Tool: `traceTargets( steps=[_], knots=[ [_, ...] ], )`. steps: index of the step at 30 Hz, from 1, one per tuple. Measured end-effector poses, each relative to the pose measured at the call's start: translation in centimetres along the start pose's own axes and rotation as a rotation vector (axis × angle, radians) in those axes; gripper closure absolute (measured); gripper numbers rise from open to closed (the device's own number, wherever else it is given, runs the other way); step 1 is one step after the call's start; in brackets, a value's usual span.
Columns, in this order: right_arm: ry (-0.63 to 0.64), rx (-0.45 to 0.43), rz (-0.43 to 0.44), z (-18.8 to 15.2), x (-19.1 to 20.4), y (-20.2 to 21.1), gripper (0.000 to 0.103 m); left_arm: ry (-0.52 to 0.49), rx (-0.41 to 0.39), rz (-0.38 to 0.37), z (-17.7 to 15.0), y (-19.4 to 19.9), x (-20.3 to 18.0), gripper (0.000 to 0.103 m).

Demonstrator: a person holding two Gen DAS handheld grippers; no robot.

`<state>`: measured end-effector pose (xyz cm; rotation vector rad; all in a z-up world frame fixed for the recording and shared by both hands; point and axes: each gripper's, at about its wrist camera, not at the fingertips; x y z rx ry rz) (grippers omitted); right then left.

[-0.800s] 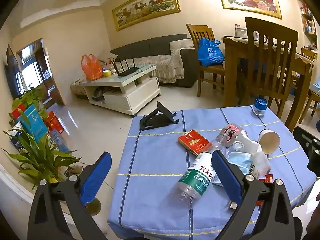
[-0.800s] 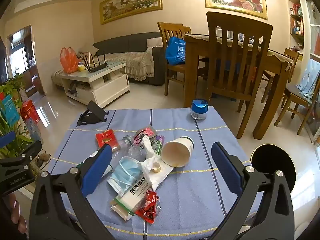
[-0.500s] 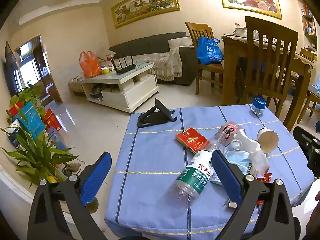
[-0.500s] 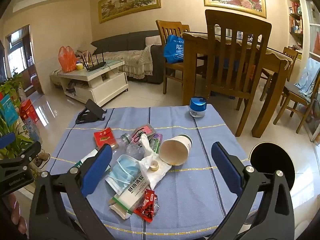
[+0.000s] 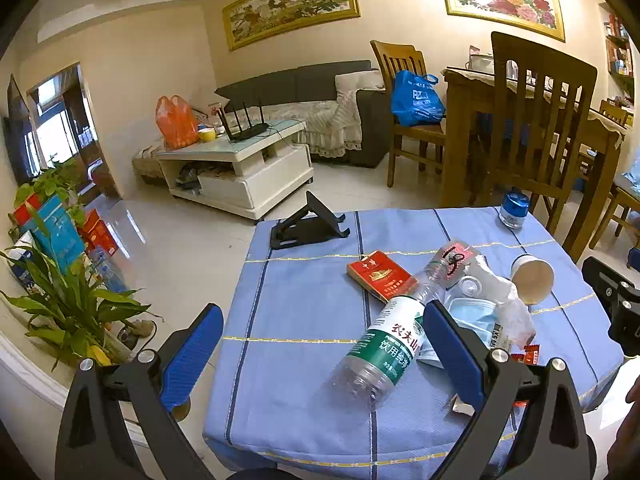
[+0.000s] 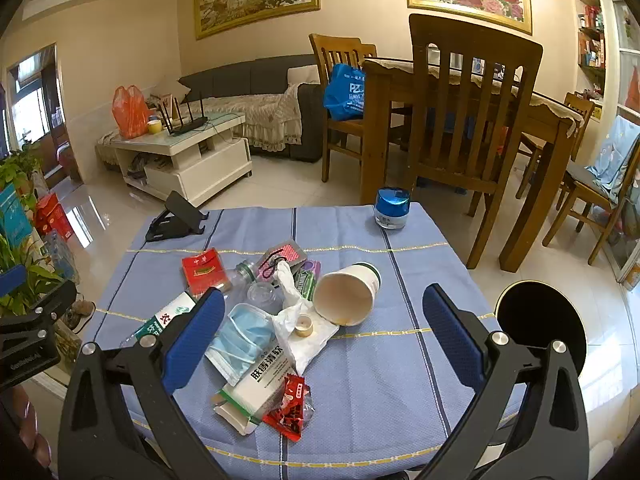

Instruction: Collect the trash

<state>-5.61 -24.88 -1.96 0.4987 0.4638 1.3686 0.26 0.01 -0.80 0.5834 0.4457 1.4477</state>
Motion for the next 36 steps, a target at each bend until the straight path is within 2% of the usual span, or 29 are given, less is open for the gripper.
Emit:
traceTargets(
  steps=[36],
  knots=[
    [0.015,0.005,0.013,-0.65,0.68,0.58,0.005,0.007,0.011,-0.025,-0.21,0.11,-0.05,0.006]
  ],
)
Point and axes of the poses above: each gripper's, at about its wrist camera, not at the fingertips, and y roughly against the way its jaws point, x to its left, z to its top, and after that the axes turned 5 degrees about y, right-handed
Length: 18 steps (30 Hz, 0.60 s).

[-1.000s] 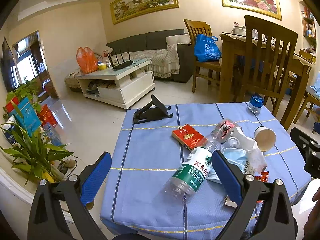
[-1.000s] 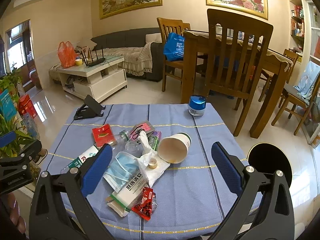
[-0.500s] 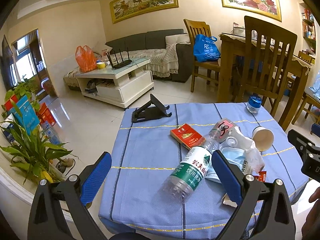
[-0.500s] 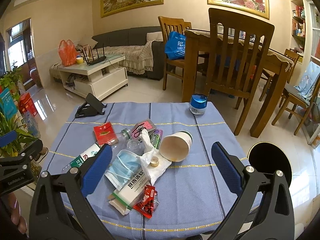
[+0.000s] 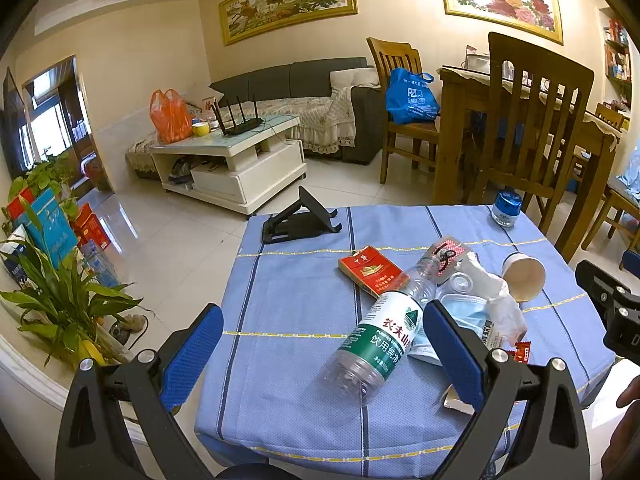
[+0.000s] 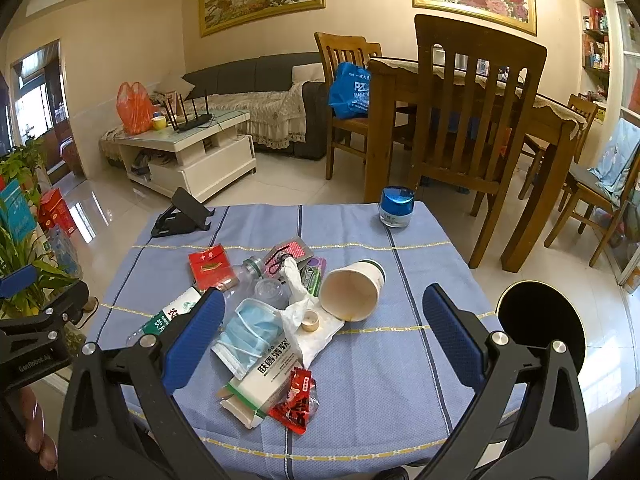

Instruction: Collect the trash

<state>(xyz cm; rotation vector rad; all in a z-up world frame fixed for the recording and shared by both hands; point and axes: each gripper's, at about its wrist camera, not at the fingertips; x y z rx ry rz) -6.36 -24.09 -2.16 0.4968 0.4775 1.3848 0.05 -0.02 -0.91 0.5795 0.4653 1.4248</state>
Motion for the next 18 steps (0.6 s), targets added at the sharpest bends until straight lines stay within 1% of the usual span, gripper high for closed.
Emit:
traceTargets(
  steps=[6,18],
  knots=[
    [0.002,0.003,-0.003,-0.09,0.06,-0.08,0.005,0.006,0.001,-0.004,-0.13,0.28,-0.44,0.006],
    [-0.001,0.017,0.003,-0.32,-0.07,-0.43,0.005,0.006,0.003,-0.006,-0.20,0.10,-0.06,0.006]
  ],
)
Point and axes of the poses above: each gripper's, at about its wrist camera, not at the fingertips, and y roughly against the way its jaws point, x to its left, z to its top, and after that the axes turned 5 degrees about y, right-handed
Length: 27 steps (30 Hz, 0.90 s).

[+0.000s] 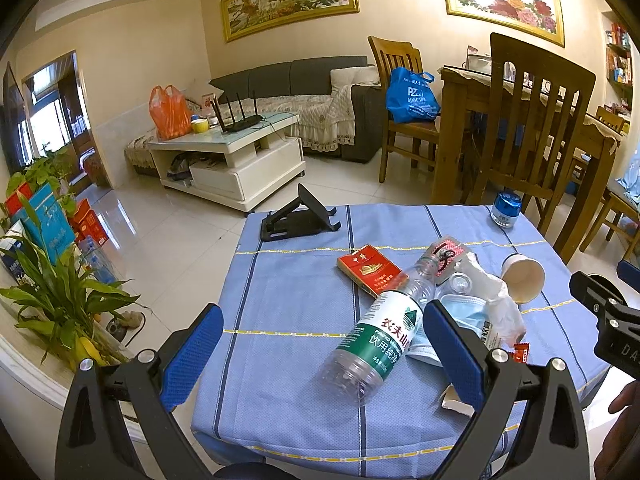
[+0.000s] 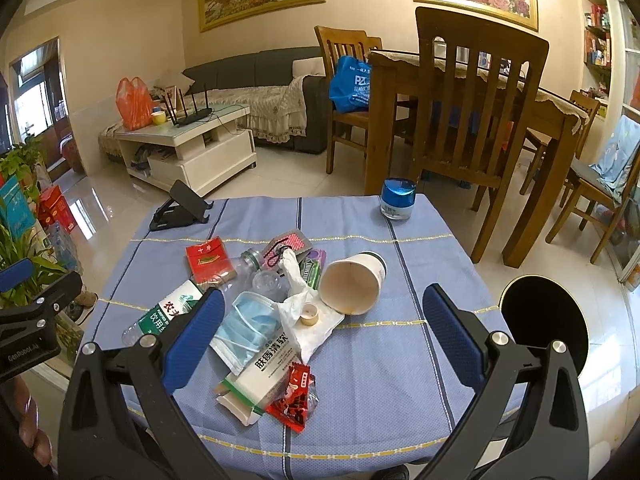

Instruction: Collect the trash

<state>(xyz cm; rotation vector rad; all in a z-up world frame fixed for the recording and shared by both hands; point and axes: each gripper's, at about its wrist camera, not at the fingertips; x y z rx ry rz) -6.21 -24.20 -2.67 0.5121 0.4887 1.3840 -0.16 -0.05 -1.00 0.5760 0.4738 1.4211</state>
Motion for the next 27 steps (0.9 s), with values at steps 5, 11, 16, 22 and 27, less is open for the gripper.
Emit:
traceTargets(
  steps=[5,11,16,22,27],
  knots=[
    [0.000,-0.001,0.002,-0.04,0.00,0.01,0.005,-0.001,0.005,-0.002,0.08,-0.13,0.14,0.006],
    [0.005,0.001,0.003,-0.07,0.02,-0.18,0.005,-0.002,0.006,-0.003,0.10,-0.16,0.11,0.006],
    [0.011,0.004,0.005,-0.07,0.35,-0.38,0.005,0.001,0.009,-0.006,0.12,-0.15,0.08,0.006],
    [0.012,0.004,0.004,0.01,0.51,-0.39,0.005,0.002,0.010,-0.007,0.15,-0.11,0.03,0.006],
    [0.013,0.013,0.007,0.28,0.72,-0.39,0.005,0.013,0.024,-0.009,0.28,-0.52,0.47,0.006]
  ],
)
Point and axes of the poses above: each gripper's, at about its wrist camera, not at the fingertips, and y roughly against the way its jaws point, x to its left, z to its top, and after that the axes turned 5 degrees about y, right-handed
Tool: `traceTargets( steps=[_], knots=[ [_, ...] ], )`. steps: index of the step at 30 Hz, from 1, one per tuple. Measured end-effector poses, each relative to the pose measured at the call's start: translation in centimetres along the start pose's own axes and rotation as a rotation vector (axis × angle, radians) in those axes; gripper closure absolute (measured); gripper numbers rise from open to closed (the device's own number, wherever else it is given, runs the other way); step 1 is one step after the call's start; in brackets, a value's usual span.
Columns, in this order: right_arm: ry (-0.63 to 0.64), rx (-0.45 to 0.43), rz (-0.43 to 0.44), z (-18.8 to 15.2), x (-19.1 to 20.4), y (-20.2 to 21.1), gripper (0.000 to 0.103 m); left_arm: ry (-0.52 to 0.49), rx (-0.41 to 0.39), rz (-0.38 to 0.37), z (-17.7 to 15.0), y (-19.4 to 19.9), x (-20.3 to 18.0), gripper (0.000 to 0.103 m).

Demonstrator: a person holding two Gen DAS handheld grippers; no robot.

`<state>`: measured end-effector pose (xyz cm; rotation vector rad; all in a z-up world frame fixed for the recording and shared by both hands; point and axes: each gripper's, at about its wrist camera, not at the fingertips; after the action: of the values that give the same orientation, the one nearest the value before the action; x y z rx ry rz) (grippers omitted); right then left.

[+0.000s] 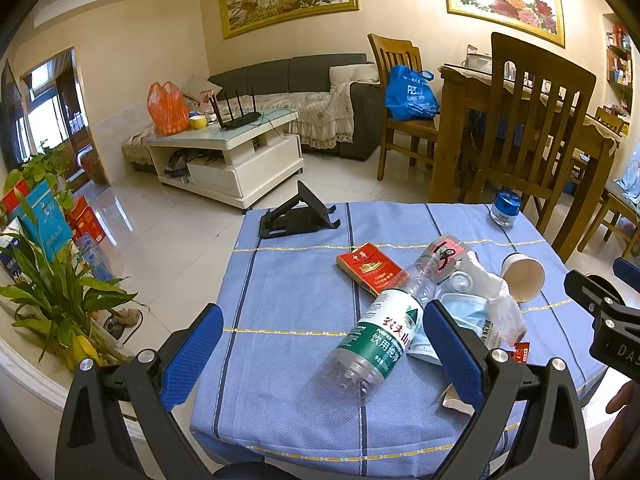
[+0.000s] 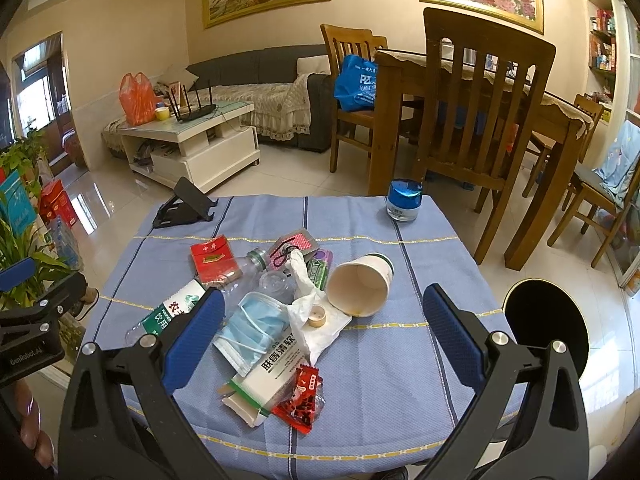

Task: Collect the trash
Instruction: 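Grasp the green-label water bottle with the right gripper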

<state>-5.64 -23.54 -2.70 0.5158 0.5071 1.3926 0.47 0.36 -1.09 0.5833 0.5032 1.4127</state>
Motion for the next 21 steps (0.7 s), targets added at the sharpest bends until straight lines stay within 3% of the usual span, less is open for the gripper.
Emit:
traceTargets(
  steps=[4,7,8,9,11,14,17,19,21],
  knots=[
    [0.001,0.019,0.034,0.1,0.5,-0.4,0.005,0.014,0.035,0.027,0.1,-1.3,1.5,0.006],
    [-0.017,0.054,0.146,0.2,1.0,-1.3,0.005,0.013,0.049,0.069,0.1,-2.1,2.9,0.006],
    [-0.038,0.082,0.222,0.2,1.1,-1.8,0.005,0.018,0.048,0.088,0.0,-2.4,3.6,0.006],
    [-0.089,0.140,0.362,0.3,1.3,-3.0,0.005,0.028,0.048,0.109,0.1,-2.7,4.6,0.006],
    [-0.172,0.251,0.561,0.3,2.1,-5.2,0.005,0.065,0.060,0.133,0.1,-3.4,6.9,0.006],
    [-0.303,0.473,0.728,-0.4,4.4,-9.4,0.005,0.133,0.086,0.141,0.1,-4.5,10.8,0.006],
    [-0.361,0.578,0.774,-0.7,6.4,-12.0,0.005,0.174,0.086,0.177,-0.2,-4.8,13.8,0.006],
    [-0.397,0.603,0.790,-0.5,7.5,-13.5,0.006,0.200,0.095,0.185,-0.5,-5.1,15.4,0.006],
    [-0.402,0.615,0.727,-0.4,8.0,-14.8,0.008,0.218,0.105,0.182,-0.9,-5.5,16.5,0.006]
  ],
)
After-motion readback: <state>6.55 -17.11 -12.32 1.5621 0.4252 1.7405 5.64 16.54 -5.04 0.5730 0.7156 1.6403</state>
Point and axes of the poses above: each gripper's, at about its wrist camera, not at the fingertips, and y roughly against the way its jaws point, x to its left, z to its top, and after that the axes turned 5 degrees about y, right-handed
